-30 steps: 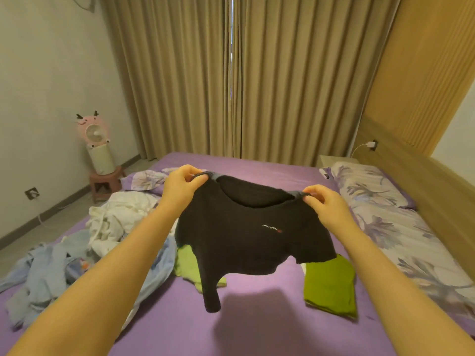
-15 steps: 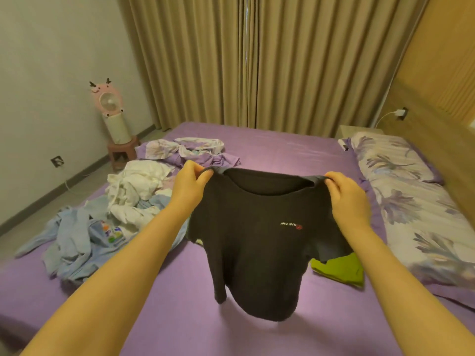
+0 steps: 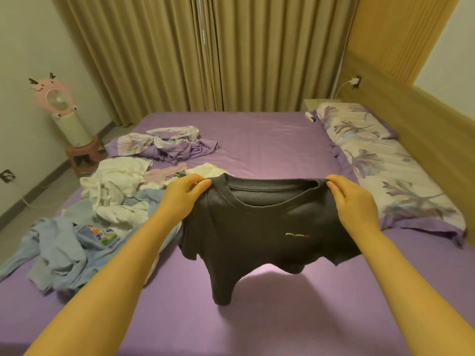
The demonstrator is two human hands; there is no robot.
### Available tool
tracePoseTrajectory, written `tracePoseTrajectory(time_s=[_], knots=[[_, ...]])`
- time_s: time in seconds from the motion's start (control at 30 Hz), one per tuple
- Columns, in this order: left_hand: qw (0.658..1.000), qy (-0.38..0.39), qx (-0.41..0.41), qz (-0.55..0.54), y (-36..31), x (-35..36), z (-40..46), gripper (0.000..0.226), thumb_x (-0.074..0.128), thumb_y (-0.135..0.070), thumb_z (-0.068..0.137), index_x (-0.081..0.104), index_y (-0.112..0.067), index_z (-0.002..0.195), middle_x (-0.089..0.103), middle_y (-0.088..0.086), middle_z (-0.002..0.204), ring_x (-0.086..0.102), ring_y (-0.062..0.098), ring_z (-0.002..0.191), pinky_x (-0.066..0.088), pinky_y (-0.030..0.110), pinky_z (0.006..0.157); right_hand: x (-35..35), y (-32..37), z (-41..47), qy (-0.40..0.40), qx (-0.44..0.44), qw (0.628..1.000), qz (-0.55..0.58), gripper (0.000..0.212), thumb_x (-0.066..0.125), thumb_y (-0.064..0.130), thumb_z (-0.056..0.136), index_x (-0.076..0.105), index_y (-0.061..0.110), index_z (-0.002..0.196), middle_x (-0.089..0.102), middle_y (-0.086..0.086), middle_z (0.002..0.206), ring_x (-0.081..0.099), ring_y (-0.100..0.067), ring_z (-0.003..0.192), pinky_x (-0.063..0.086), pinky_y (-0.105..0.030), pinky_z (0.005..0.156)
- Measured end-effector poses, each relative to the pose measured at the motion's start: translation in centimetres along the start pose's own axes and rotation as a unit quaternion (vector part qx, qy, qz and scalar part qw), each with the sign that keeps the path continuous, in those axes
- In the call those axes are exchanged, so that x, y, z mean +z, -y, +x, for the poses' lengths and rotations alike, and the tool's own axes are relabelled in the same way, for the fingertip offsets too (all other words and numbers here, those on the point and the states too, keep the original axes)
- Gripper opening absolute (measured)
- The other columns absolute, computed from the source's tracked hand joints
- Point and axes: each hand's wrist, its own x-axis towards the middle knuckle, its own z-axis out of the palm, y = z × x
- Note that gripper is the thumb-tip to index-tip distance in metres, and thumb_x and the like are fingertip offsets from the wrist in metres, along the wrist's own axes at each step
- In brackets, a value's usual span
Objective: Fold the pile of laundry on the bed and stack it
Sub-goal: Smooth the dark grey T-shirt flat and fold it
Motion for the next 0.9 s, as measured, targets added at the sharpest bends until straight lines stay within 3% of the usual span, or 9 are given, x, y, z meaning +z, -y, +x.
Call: tracePoseTrajectory(time_s=[0.17,0.37,0.5,0.67,0.8,0.9], knots=[[0.999,0.001,0.028,-0.046,0.7,-2.3,-0.9,0.018,0.055,-0.028,0.096,0.069,-0.017,0.098,0.063,-0.007,0.086,0.056,0.002,0.076,0.040,0.006,0.064,-1.2,2.8,-1.7,-0.021,-0.011,1.000,-0.015,0.030,0.048,0.020,0.098,0.063,0.008,0.121,0.066,-0.013,0.115,0.061,-0.032,0.102,0.047,-0.037,0.085],[0.999,0.023,0.004,-0.046,3.2,0.0,0.0,0.019,0.057,-0.029,0.095,0.069,-0.014,0.097,0.064,-0.005,0.086,0.056,0.011,0.078,0.042,0.014,0.066,1.2,1.9,-2.3,-0.001,0.001,1.000,-0.024,0.027,0.049,0.021,0.098,0.065,0.012,0.117,0.066,-0.010,0.112,0.060,-0.030,0.100,0.043,-0.030,0.079],[0.997,0.064,-0.036,-0.001,6.0,4.9,1.5,0.019,0.059,-0.031,0.093,0.068,-0.014,0.092,0.062,-0.003,0.081,0.056,0.016,0.078,0.042,0.031,0.069,5.7,-1.4,-1.2,0.118,0.027,0.992,-0.030,0.024,0.050,0.021,0.098,0.065,0.012,0.113,0.066,-0.010,0.113,0.059,-0.031,0.102,0.046,-0.039,0.082],[0.976,0.155,-0.154,0.030,10.4,13.8,2.4,0.020,0.058,-0.030,0.094,0.066,-0.011,0.090,0.066,0.007,0.086,0.060,0.026,0.084,0.047,0.040,0.075,14.1,-6.7,-1.4,0.250,0.102,0.963,-0.025,0.019,0.048,0.024,0.098,0.063,0.015,0.106,0.066,-0.009,0.109,0.058,-0.029,0.098,0.042,-0.035,0.077],[0.953,0.189,-0.236,0.032,13.7,20.5,2.1,0.022,0.053,-0.022,0.096,0.064,-0.005,0.104,0.065,0.016,0.103,0.059,0.031,0.096,0.044,0.035,0.078,20.6,-10.7,-2.2,0.330,0.151,0.932,-0.031,0.020,0.044,0.027,0.100,0.059,0.017,0.109,0.065,-0.008,0.113,0.057,-0.030,0.102,0.041,-0.034,0.079],[0.947,0.188,-0.258,0.022,15.4,23.9,2.6,0.021,0.050,-0.018,0.098,0.061,-0.001,0.103,0.063,0.019,0.101,0.058,0.032,0.093,0.040,0.034,0.074,24.0,-13.1,-2.1,0.339,0.168,0.925,-0.041,0.022,0.043,0.029,0.100,0.059,0.017,0.110,0.065,-0.009,0.113,0.058,-0.033,0.101,0.042,-0.037,0.078]])
